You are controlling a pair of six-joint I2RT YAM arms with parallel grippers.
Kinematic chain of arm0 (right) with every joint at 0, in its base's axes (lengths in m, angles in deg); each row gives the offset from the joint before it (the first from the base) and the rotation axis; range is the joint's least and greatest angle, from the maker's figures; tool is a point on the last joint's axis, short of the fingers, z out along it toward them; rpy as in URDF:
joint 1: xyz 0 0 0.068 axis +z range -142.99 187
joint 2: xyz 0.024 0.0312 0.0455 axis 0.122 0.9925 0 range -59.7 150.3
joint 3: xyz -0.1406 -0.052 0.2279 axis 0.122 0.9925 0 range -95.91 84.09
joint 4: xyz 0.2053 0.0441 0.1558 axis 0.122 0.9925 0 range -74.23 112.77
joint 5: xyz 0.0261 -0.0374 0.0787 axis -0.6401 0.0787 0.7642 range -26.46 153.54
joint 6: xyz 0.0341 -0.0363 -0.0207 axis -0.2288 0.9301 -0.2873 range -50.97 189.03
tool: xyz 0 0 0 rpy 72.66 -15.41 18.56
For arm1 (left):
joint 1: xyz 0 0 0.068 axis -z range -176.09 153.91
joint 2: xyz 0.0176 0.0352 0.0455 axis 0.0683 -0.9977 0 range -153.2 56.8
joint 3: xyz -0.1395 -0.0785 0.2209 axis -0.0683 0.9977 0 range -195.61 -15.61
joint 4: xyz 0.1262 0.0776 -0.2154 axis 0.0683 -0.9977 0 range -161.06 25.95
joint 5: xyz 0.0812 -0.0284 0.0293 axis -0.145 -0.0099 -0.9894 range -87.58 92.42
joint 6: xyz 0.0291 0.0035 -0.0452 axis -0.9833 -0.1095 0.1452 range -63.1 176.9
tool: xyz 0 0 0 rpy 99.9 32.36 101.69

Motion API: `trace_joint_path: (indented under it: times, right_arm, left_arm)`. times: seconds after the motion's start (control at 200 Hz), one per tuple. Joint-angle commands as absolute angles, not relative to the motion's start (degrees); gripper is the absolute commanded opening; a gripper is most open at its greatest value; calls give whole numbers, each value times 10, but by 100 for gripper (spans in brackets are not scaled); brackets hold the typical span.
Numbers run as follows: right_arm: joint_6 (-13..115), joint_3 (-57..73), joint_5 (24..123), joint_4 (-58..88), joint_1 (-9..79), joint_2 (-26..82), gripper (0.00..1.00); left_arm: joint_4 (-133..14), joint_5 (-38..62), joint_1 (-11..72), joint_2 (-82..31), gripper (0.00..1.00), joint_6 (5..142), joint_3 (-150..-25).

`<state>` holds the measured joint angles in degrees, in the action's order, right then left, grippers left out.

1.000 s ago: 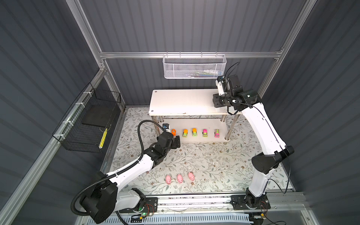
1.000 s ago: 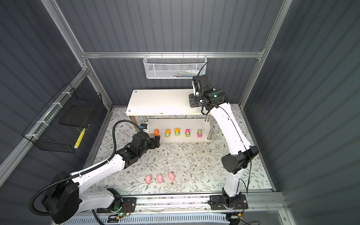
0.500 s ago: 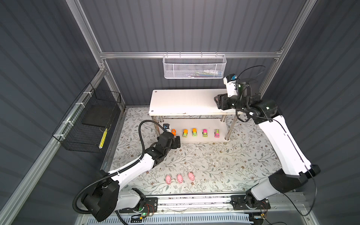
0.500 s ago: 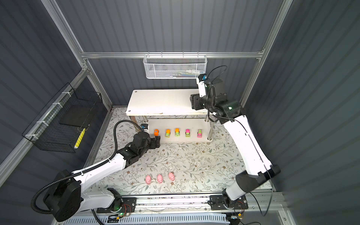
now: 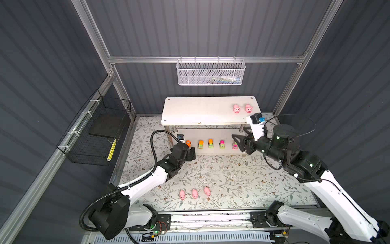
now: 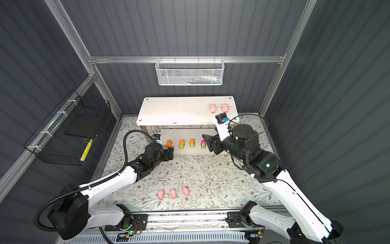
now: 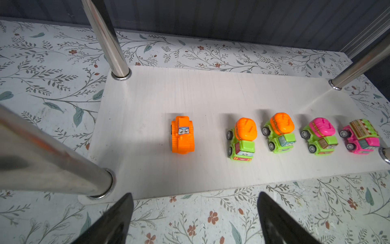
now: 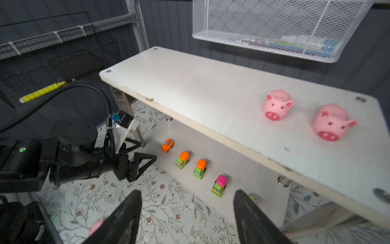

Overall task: Place and organize the plastic toys onto the shelf
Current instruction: 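Lower the right gripper over the pigs and close it on one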

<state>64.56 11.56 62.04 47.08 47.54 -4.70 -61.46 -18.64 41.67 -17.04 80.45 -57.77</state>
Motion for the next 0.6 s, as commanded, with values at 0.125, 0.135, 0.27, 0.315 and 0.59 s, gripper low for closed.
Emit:
trace_joint_path:
  times: [0.125, 0.135, 0.27, 0.315, 0.59]
  right_arm:
    - [522, 275, 645, 449, 550, -37, 71]
    - [519, 281, 647, 447, 552, -34, 71]
    - [505, 318, 680, 454, 580, 28, 71]
    - [511, 320, 688, 461, 590, 58, 72]
    - [563, 310, 761, 443, 618, 181, 73]
  left_arm:
    - [-631, -222, 413, -141, 91, 806, -583]
    - [-631, -223, 414, -138, 92, 807, -582]
    - [-637, -235, 414, -121, 91, 808, -572]
    - [-639, -237, 414, -116, 91, 810, -570]
    - [-650, -249, 414, -79, 91, 817, -548]
